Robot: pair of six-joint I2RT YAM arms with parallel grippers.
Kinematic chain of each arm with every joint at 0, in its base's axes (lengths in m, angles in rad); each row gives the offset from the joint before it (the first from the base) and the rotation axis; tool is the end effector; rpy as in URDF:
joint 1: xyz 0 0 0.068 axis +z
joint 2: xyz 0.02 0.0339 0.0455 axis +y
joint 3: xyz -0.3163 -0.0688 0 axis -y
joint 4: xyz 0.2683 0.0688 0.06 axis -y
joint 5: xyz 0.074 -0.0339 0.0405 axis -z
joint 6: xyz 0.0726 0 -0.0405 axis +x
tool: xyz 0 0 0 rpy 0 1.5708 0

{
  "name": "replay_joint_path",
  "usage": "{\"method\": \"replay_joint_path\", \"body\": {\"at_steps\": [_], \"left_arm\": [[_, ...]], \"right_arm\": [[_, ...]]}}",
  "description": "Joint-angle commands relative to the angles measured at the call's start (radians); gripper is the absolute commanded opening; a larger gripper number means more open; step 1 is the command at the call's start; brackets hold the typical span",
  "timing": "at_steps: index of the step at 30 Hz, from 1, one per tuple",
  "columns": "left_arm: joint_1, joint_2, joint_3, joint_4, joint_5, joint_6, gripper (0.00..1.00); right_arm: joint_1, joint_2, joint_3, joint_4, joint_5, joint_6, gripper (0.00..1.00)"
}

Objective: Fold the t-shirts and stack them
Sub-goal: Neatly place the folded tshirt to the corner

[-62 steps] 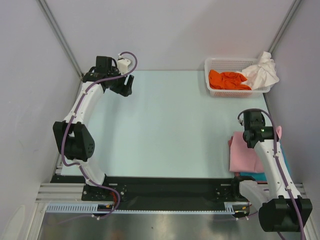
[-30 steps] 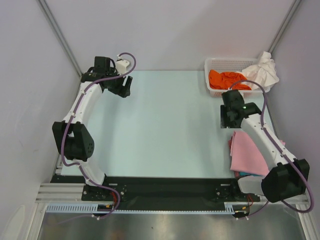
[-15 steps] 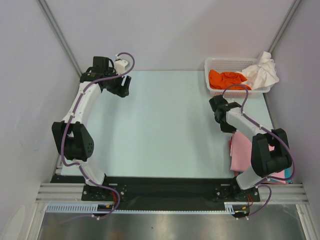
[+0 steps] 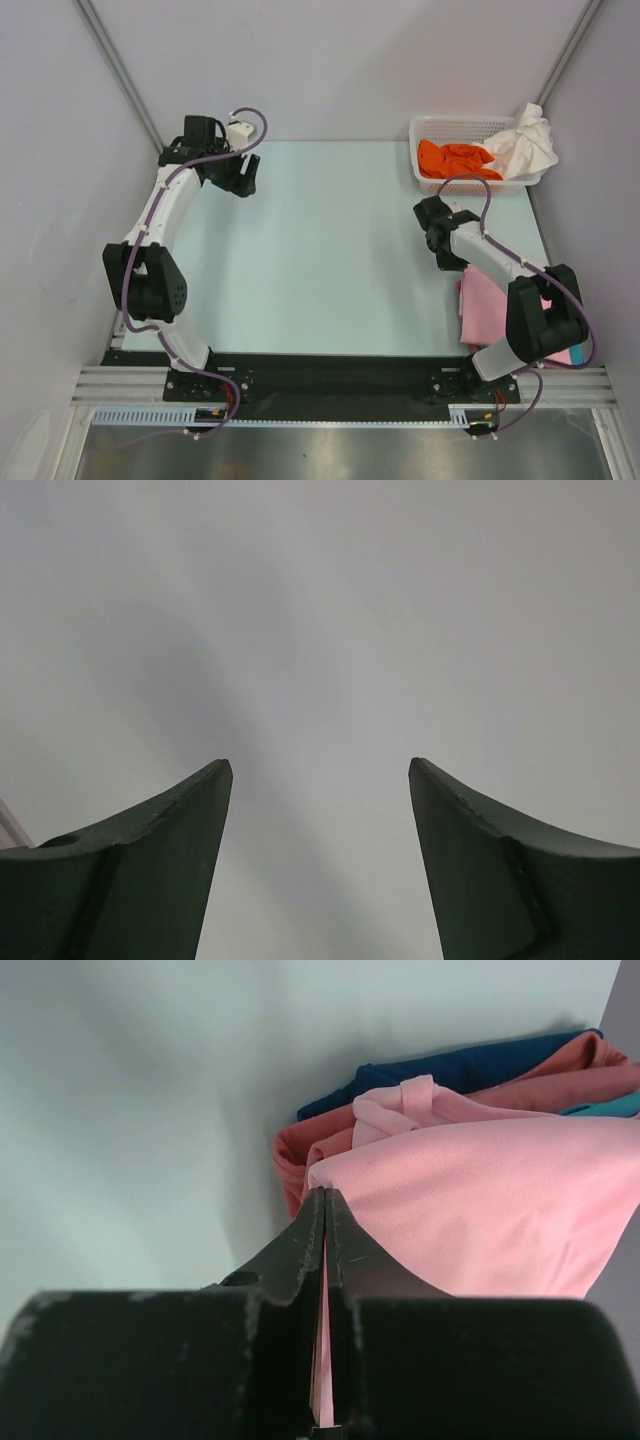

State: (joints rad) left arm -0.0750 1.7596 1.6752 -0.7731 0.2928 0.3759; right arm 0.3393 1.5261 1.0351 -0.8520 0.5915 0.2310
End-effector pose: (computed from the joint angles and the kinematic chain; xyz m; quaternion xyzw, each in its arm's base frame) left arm 0.4428 -0.0543 0.3528 0.2569 0.8922 -0.0834 0.3620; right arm 0.2974 0.0620 0.2251 -0.0184 0.9508 -0.2473 0.1858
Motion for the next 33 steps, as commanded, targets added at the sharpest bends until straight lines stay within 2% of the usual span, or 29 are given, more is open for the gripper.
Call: {"method": "replay_joint_path", "body": {"at_steps": [1, 2, 3, 5, 7, 9, 10, 11, 12, 13, 15, 18, 19, 20, 21, 25, 33], "left_arm": [[0.011, -0.043, -0.014, 0.006, 0.02, 0.021, 0.77], [0.009, -0.042, -0.017, 0.006, 0.02, 0.021, 0.77], [0.011, -0.041, -0.019, 0.005, 0.02, 0.023, 0.77], [0.009, -0.045, -0.02, 0.006, 0.02, 0.023, 0.77], [0.009, -0.045, -0.022, 0.006, 0.019, 0.024, 0.77], [0.009, -0.048, -0.022, 0.006, 0.016, 0.027, 0.78], [0.009, -0.046, -0.022, 0.003, 0.016, 0.031, 0.77], [0.009, -0.046, -0.022, 0.003, 0.014, 0.031, 0.77], [0.011, -0.046, -0.025, 0.003, 0.014, 0.031, 0.77], [0.011, -0.048, -0.025, 0.006, 0.017, 0.031, 0.77], [0.012, -0.046, -0.028, 0.006, 0.017, 0.028, 0.78], [0.011, -0.04, -0.028, 0.008, 0.022, 0.024, 0.77], [0.011, -0.041, -0.026, 0.006, 0.023, 0.024, 0.77], [0.011, -0.037, -0.023, 0.005, 0.02, 0.024, 0.77], [0.011, -0.035, -0.022, 0.006, 0.019, 0.026, 0.77], [0.011, -0.031, -0.016, 0.0, 0.011, 0.027, 0.78], [0.011, -0.032, -0.009, -0.022, -0.024, 0.032, 0.78]], "right_arm": [[0.003, -0.064, -0.009, 0.004, -0.038, -0.007, 0.0], [0.0, -0.07, -0.007, 0.011, -0.054, -0.022, 0.02], [-0.008, -0.081, 0.005, 0.01, -0.061, -0.025, 0.27], [-0.025, -0.089, 0.029, -0.002, -0.085, -0.036, 0.56], [-0.078, -0.128, 0.071, -0.018, -0.096, -0.051, 0.69], [-0.159, -0.176, 0.092, 0.005, -0.195, -0.073, 0.71], [-0.272, -0.232, 0.1, 0.017, -0.246, -0.07, 0.72], [-0.33, -0.256, 0.098, 0.045, -0.331, -0.064, 0.72], [-0.395, -0.28, 0.094, 0.054, -0.358, -0.046, 0.72], [-0.513, -0.312, 0.077, 0.063, -0.367, -0.033, 0.69], [-0.613, -0.334, 0.054, 0.074, -0.361, -0.009, 0.65], [-0.79, -0.357, -0.016, 0.111, -0.372, 0.03, 0.51], [-0.824, -0.359, -0.032, 0.126, -0.378, 0.051, 0.32], [-0.891, -0.362, -0.056, 0.154, -0.381, 0.063, 0.21], [-0.916, -0.362, -0.067, 0.168, -0.38, 0.071, 0.01], [-0.979, -0.34, -0.095, 0.24, -0.363, 0.097, 0.0], [-0.987, -0.227, -0.139, 0.353, -0.262, 0.108, 0.0]]}}
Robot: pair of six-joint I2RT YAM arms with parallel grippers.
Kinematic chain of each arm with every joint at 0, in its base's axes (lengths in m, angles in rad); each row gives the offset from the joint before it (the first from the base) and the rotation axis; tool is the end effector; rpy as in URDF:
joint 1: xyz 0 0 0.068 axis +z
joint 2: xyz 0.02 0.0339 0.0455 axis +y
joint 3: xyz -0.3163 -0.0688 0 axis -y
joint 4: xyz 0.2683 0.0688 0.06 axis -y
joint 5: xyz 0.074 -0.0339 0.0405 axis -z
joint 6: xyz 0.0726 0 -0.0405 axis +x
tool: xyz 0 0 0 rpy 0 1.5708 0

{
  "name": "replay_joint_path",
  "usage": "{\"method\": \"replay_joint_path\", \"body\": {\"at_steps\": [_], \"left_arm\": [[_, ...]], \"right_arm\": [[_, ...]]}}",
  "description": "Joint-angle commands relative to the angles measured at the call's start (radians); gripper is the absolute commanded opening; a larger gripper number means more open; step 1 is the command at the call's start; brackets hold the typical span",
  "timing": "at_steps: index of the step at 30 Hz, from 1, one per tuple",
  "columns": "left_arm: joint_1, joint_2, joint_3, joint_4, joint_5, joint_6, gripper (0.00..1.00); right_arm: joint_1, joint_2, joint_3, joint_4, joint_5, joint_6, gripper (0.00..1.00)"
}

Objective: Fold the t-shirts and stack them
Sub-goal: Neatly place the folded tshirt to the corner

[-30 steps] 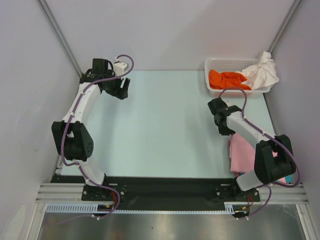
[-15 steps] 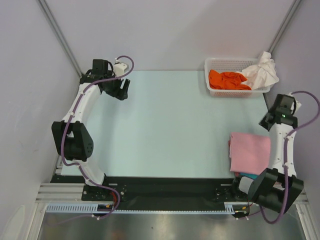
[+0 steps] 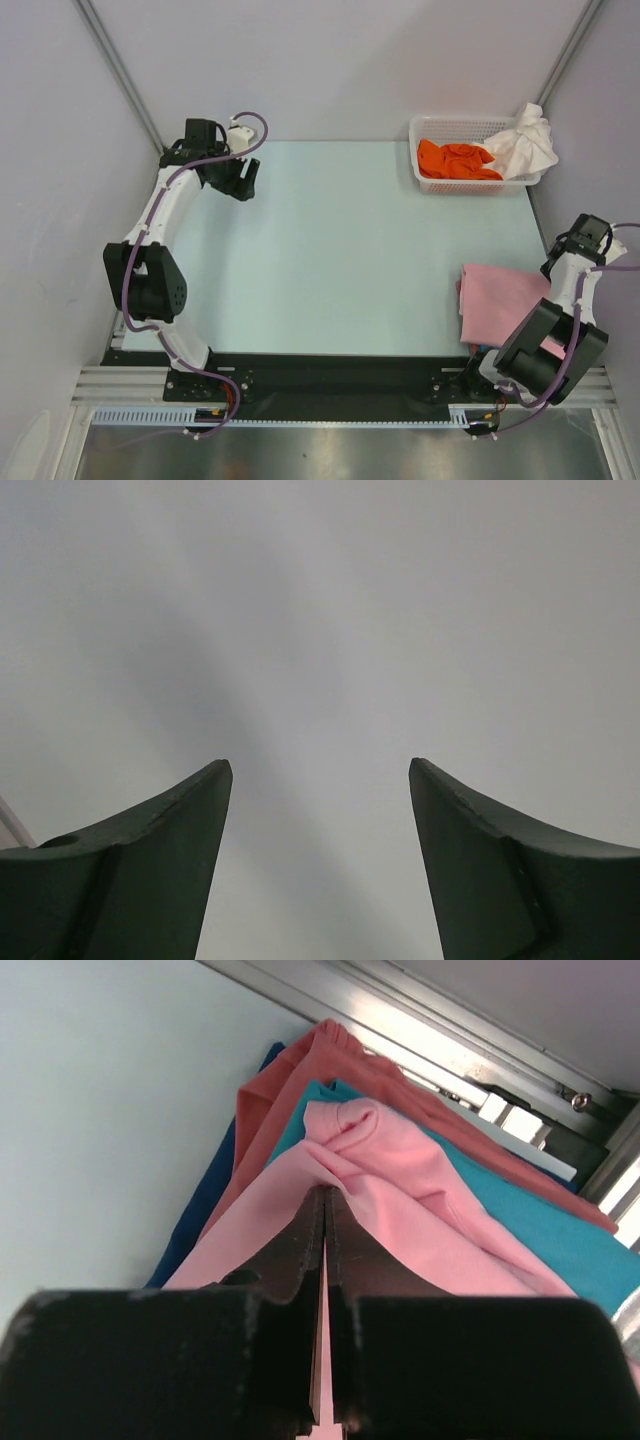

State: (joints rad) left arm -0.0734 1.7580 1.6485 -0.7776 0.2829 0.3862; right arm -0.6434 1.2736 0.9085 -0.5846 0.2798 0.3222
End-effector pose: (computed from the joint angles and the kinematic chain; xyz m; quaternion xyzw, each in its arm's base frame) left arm 0.4402 -0.0527 0.3432 0.2585 0.8974 -0.0795 0.3485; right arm 0.2145 -0.1859 0.2593 0.4755 0.8153 -0.1795 0.2775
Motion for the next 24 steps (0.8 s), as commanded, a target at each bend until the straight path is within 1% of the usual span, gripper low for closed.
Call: {"method": "replay_joint_path", "body": {"at_steps": [1, 6, 7, 9, 10, 14, 15, 16, 17, 18, 19, 20, 21, 23, 24], "left_arm": [[0.009, -0.032, 0.019, -0.018, -0.016, 0.022, 0.77], [0.009, -0.029, 0.019, -0.02, -0.028, 0.019, 0.77], [0.009, -0.029, 0.022, -0.02, -0.031, 0.019, 0.78], [0.009, -0.026, 0.023, -0.022, -0.034, 0.019, 0.77], [0.009, -0.026, 0.025, -0.022, -0.036, 0.017, 0.78], [0.009, -0.032, 0.022, -0.025, -0.051, 0.025, 0.78], [0.009, -0.032, 0.022, -0.022, -0.057, 0.026, 0.78], [0.009, -0.035, 0.02, -0.023, -0.062, 0.029, 0.78], [0.009, -0.037, 0.022, -0.025, -0.071, 0.029, 0.78], [0.011, -0.04, 0.022, -0.026, -0.074, 0.029, 0.78], [0.011, -0.043, 0.023, -0.029, -0.077, 0.031, 0.79], [0.011, -0.052, 0.022, -0.031, -0.08, 0.031, 0.85], [0.011, -0.058, 0.022, -0.032, -0.091, 0.031, 0.87], [0.012, -0.08, 0.008, -0.031, -0.097, 0.031, 1.0], [0.015, -0.087, 0.001, -0.034, -0.103, 0.033, 1.0]], "right_arm": [[-0.004, 0.035, -0.02, 0.104, 0.061, 0.015, 0.0], [0.002, 0.079, -0.04, 0.19, 0.042, 0.002, 0.0], [0.013, 0.089, -0.046, 0.237, 0.044, -0.006, 0.0], [0.025, 0.104, -0.045, 0.264, 0.067, -0.023, 0.0], [0.031, 0.116, -0.036, 0.267, 0.09, -0.034, 0.0], [0.051, 0.164, 0.012, 0.252, 0.096, -0.072, 0.0], [0.065, 0.164, 0.036, 0.246, 0.105, -0.084, 0.04], [0.079, 0.158, 0.047, 0.241, 0.13, -0.095, 0.11], [0.118, 0.152, 0.058, 0.241, 0.142, -0.124, 0.19], [0.137, 0.135, 0.081, 0.243, 0.15, -0.136, 0.4], [0.158, 0.127, 0.09, 0.244, 0.15, -0.152, 0.48], [0.175, 0.122, 0.107, 0.243, 0.138, -0.17, 0.56], [0.206, 0.116, 0.124, 0.233, 0.124, -0.176, 0.75], [0.235, 0.113, 0.176, 0.22, 0.073, -0.19, 0.95], [0.27, 0.109, 0.19, 0.22, 0.046, -0.208, 1.0]]}}
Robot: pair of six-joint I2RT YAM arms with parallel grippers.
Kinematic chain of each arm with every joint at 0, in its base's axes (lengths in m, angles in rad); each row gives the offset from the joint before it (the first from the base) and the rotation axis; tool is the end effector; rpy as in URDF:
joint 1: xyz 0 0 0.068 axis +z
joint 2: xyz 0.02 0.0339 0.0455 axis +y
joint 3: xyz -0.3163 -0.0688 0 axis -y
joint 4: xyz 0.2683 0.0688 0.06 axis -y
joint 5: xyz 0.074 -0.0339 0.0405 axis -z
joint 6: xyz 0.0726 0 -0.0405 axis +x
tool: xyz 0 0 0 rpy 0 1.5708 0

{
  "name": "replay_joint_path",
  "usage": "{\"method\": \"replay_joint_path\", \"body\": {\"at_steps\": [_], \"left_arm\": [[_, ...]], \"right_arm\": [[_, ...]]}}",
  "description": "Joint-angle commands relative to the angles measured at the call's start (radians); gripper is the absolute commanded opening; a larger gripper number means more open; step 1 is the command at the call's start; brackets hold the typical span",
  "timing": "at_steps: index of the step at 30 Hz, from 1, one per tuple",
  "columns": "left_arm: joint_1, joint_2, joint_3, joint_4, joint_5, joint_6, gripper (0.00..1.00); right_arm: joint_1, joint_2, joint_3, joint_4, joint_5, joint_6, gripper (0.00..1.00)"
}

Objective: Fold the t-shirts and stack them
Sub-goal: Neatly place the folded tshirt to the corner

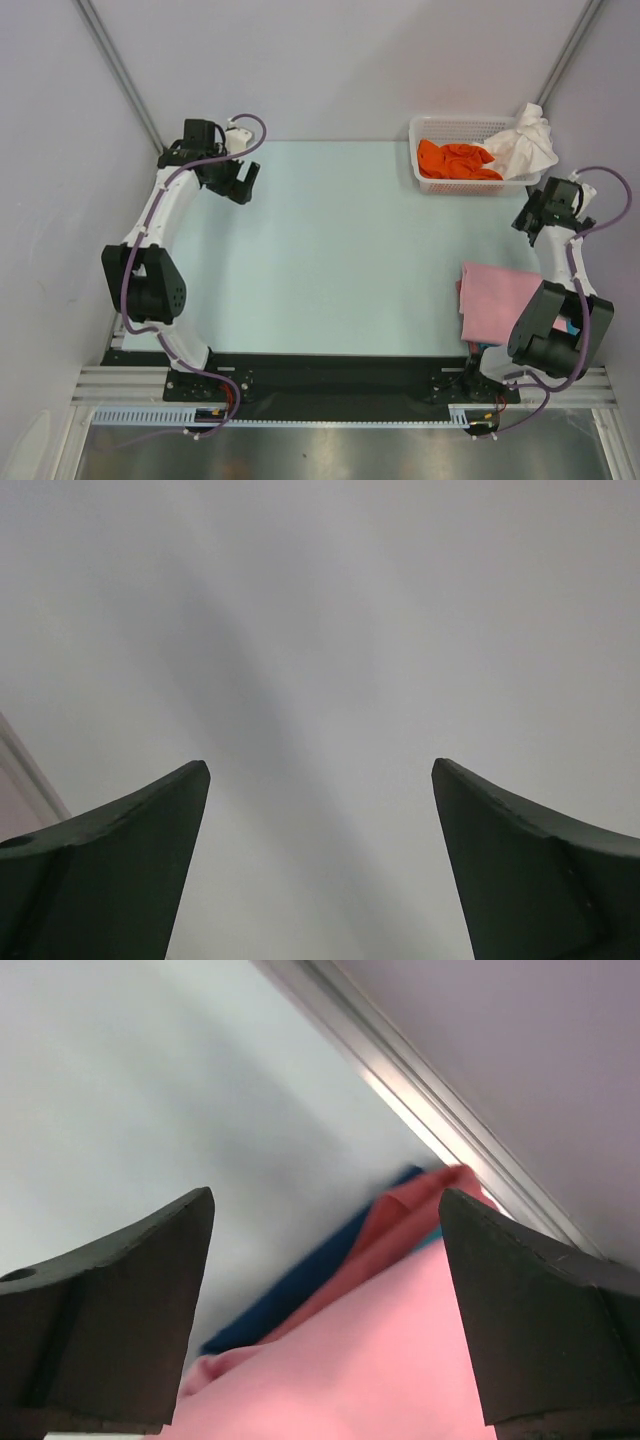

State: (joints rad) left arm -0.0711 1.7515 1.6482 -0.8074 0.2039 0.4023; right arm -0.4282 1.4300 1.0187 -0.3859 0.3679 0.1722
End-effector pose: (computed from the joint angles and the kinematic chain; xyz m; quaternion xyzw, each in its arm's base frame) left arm 0.4367 -0.0458 0.3420 0.2528 0.9071 -0.0418 0.3339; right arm 0.3026 -0.1668 0.2730 0.3352 0.8494 -0.2154 0.3462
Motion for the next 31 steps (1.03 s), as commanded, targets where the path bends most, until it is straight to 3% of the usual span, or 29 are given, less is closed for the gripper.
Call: {"method": "replay_joint_path", "body": {"at_steps": [1, 13, 22, 31], "left_arm": [[0.014, -0.089, -0.011, -0.006, -0.029, 0.015, 1.0], [0.067, -0.279, -0.27, 0.014, -0.024, -0.085, 1.0], [0.067, -0.46, -0.582, 0.111, -0.05, -0.094, 1.0], [0.067, -0.55, -0.66, 0.154, -0.054, -0.089, 1.0]], "right_arm": [[0.071, -0.049, 0.104, 0.021, -0.055, -0.066, 1.0], [0.143, -0.083, 0.164, -0.015, -0.247, -0.057, 1.0], [0.163, -0.175, 0.071, 0.105, -0.242, -0.005, 1.0], [0.197, -0.253, -0.012, 0.179, -0.21, 0.053, 1.0]]}}
